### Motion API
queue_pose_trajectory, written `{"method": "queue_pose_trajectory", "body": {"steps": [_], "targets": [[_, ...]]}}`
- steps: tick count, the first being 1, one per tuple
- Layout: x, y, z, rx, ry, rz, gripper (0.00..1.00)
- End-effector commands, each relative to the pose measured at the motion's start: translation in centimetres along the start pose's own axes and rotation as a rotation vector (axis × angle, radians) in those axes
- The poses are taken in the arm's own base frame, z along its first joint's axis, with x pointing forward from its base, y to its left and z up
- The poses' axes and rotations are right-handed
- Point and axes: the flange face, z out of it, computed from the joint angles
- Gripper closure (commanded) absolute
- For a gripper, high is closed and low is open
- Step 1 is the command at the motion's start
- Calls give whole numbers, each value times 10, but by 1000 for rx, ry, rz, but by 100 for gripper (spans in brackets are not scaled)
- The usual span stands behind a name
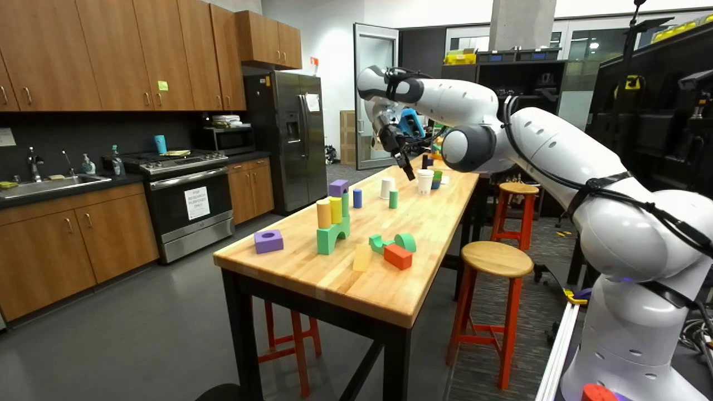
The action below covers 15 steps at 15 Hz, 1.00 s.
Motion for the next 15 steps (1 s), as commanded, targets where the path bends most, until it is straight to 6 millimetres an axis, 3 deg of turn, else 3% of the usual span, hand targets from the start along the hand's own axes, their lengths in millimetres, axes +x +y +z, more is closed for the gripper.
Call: {"method": "queue_pose_trajectory", "body": {"steps": [1, 6, 12, 15], "targets": [[-1, 3, 1, 6, 1, 3, 0], [-3, 4, -1, -17, -8, 5, 0], [-3, -20, -9, -208, -172, -171, 0], [-3, -45, -19, -201, -101, -354, 0]]}}
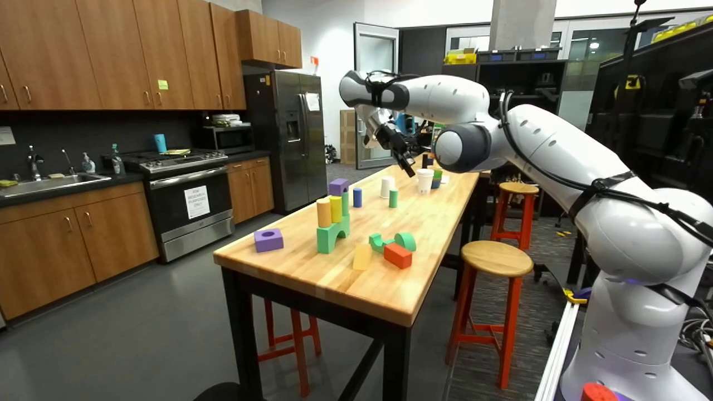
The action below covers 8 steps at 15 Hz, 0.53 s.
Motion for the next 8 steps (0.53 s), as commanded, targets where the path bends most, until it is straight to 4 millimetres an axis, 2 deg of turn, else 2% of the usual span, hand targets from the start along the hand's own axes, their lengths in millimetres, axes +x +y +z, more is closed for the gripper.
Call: {"method": "queue_pose_trajectory", "body": {"steps": [1, 5, 8], "targets": [[-10, -34, -22, -9, 114, -158, 0], [-22, -48, -40, 45, 316, -215, 0], [-32, -39, -52, 86, 485, -183, 0]]}}
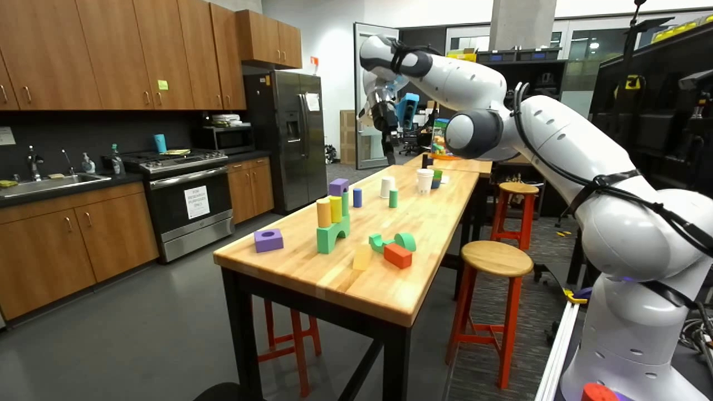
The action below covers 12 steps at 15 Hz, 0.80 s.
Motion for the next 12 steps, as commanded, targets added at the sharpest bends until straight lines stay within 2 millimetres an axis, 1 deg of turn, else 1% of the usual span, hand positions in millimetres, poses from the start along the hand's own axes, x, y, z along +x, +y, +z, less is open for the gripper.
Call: {"method": "queue_pose_trajectory", "body": {"steps": [1, 4, 6, 7, 8, 12], "targets": [[-10, 5, -23, 0, 200, 40, 0], [-12, 16, -46, -63, 368, 70, 0], [-7, 20, -61, -176, 434, 78, 0], [-3, 22, -54, -167, 395, 69, 0], [-9, 27, -52, -132, 406, 68, 0], [-1, 25, -50, -141, 400, 64, 0]]}}
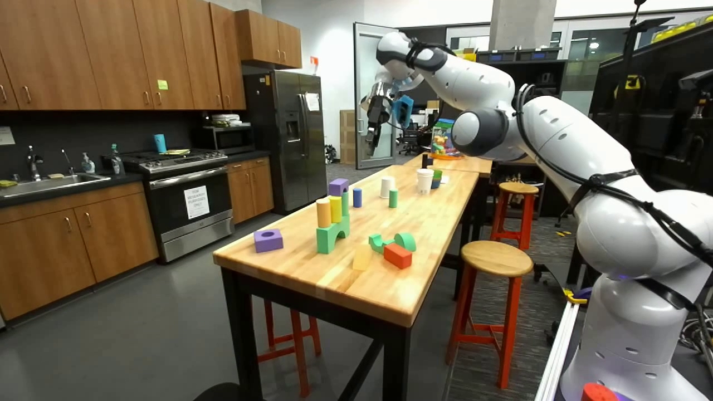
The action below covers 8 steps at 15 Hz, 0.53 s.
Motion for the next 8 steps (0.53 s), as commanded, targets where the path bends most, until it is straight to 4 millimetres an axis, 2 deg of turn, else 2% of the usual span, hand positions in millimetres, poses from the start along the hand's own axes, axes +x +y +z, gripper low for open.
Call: {"method": "queue_pose_trajectory", "body": {"steps": [1, 3, 8], "targets": [[0, -1, 0, 1, 0, 1, 0], [16, 4, -16, -117, 109, -23, 0], [50, -10, -52, -257, 371, -82, 0]]}}
